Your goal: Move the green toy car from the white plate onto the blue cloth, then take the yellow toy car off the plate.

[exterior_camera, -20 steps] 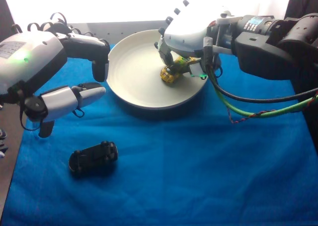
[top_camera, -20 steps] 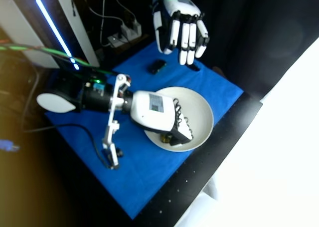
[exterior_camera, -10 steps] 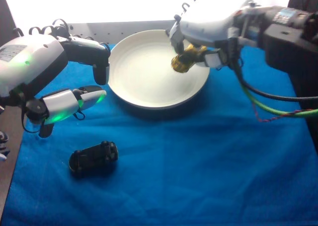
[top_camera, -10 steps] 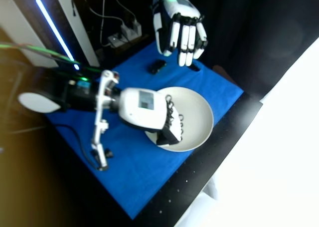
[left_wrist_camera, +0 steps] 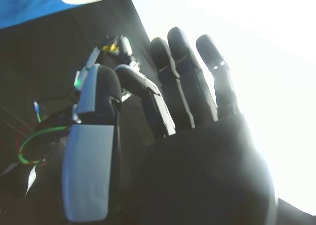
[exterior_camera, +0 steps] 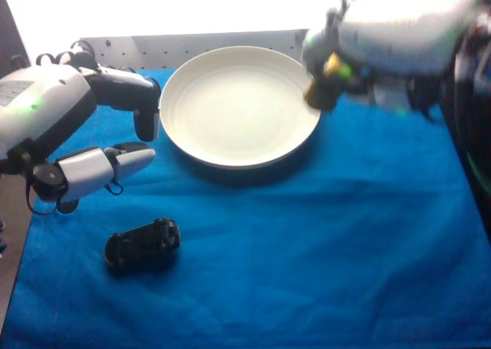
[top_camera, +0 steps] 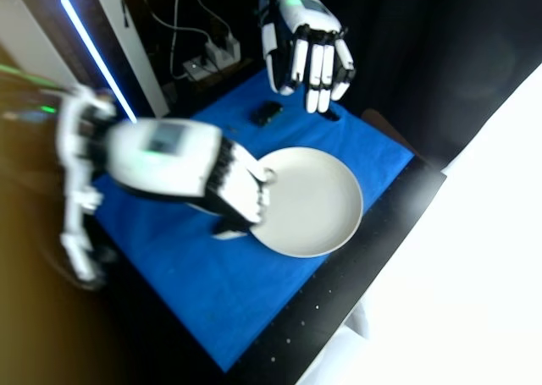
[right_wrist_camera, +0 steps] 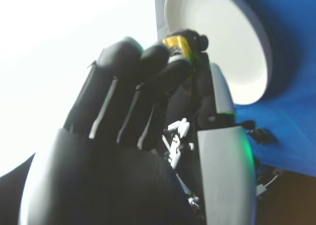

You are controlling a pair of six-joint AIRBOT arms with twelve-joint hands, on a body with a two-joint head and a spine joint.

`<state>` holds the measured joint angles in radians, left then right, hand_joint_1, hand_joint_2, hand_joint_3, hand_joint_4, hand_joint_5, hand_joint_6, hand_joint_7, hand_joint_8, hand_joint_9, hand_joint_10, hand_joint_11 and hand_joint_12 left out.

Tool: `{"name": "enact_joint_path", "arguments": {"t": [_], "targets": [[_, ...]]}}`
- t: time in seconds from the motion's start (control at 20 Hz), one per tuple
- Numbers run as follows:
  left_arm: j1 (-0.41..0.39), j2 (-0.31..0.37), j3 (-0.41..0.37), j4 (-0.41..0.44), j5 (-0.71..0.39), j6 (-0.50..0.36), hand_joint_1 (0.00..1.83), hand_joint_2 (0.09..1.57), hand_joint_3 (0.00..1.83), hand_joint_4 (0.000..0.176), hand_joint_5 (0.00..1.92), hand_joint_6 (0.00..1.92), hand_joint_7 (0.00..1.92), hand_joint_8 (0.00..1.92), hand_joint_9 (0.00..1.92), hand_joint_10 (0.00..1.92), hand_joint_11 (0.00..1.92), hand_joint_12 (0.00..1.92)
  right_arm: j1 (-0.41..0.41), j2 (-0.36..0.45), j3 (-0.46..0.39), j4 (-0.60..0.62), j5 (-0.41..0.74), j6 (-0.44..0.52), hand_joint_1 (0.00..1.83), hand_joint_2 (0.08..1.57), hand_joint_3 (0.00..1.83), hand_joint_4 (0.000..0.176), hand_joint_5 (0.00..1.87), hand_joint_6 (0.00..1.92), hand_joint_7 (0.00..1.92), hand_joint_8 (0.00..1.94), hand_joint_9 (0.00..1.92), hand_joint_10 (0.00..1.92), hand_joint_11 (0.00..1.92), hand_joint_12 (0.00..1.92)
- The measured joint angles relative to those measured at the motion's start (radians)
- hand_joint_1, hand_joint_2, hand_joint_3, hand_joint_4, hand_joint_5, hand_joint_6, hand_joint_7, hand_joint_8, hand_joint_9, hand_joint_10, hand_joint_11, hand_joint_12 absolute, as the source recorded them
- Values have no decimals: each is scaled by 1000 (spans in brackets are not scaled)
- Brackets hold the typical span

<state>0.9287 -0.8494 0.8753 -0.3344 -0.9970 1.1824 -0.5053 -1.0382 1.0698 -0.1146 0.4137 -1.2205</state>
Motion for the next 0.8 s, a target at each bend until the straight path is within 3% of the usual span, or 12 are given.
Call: {"name": "enact_joint_path", "arguments": {"t": [0.05, 0.1, 0.25, 0.3, 0.35, 0.45, 0.5, 0.55, 0.65, 0.7, 0.75, 0.8], "targets": [[0, 0, 0, -2, -2, 0, 867, 1257, 2, 176, 689, 1408, 757, 2, 668, 47, 13, 1397, -18, 13, -25, -9, 1, 1, 1291, 1074, 0, 0, 1019, 728, 1156, 956, 1231, 1085, 1101, 1488], [0, 0, 0, -6, -11, 0, 865, 1260, 0, 176, 686, 1413, 758, 3, 673, 49, 21, 1379, -45, 34, -57, -10, 20, 3, 1291, 1070, 0, 0, 1071, 608, 1130, 1026, 1241, 1145, 1103, 1577], [12, 8, -9, -11, -20, 0, 860, 1264, 1, 176, 678, 1425, 762, 3, 673, 70, 5, 1456, -103, 79, -96, -9, 81, 2, 1275, 1115, 1, 0, 974, 716, 1029, 1226, 1312, 1383, 1240, 1679], [17, 8, -11, -16, -23, 0, 858, 1266, 1, 176, 674, 1430, 751, 0, 651, 63, 0, 1431, -141, 89, -106, -3, 100, 0, 1218, 1070, 0, 0, 1077, 781, 1202, 1386, 1360, 1595, 1335, 1802], [21, 8, -11, -17, -30, 0, 862, 1262, 0, 176, 682, 1418, 753, 2, 647, 63, 0, 1413, -160, 89, -112, 1, 106, 0, 1262, 1111, 4, 0, 1021, 708, 1012, 1347, 1172, 1551, 1138, 1802], [24, 8, -14, -26, -36, 0, 878, 1249, 0, 176, 705, 1385, 752, 2, 656, 64, 51, 1376, -216, 74, -123, -2, 105, 0, 1295, 1072, 0, 0, 1172, 439, 1056, 1175, 1151, 1364, 1077, 1653], [24, 8, -14, -26, -36, 0, 880, 1247, 0, 176, 708, 1380, 749, 1, 657, 63, 67, 1374, -231, 63, -123, 4, 104, 0, 1369, 1102, 8, 0, 1017, 644, 964, 1104, 979, 1379, 1010, 1586], [24, 8, -14, -25, -39, 0, 894, 1236, 0, 176, 729, 1351, 769, 8, 687, 73, 105, 1386, -250, 51, -126, 12, 104, 1, 1302, 1084, 0, 0, 1119, 571, 1000, 1176, 943, 1399, 857, 1729], [24, 8, -14, -33, -40, 0, 890, 1237, 1, 176, 722, 1360, 758, 2, 665, 56, 42, 1384, -272, 42, -130, 18, 107, 4, 1273, 1087, 2, 0, 1117, 599, 983, 1212, 782, 1412, 656, 1742], [25, 9, -14, -34, -41, 0, 888, 1238, 1, 176, 722, 1361, 762, 3, 673, 58, 46, 1391, -273, 43, -130, 22, 112, 12, 1238, 1012, 0, 0, 915, 531, 775, 1131, 656, 1367, 536, 1703], [26, 9, -16, -32, -41, 0, 882, 1243, 1, 176, 713, 1374, 759, 2, 671, 57, 33, 1399, -273, 45, -133, 28, 111, 15, 1126, 958, 0, 0, 696, 422, 561, 868, 435, 1173, 304, 1656], [27, 8, -16, -32, -43, 0, 874, 1249, 2, 176, 702, 1389, 759, 1, 667, 55, 7, 1410, -273, 51, -136, 28, 110, 15, 1067, 938, 0, 0, 596, 331, 475, 600, 325, 994, 160, 1615]]}}
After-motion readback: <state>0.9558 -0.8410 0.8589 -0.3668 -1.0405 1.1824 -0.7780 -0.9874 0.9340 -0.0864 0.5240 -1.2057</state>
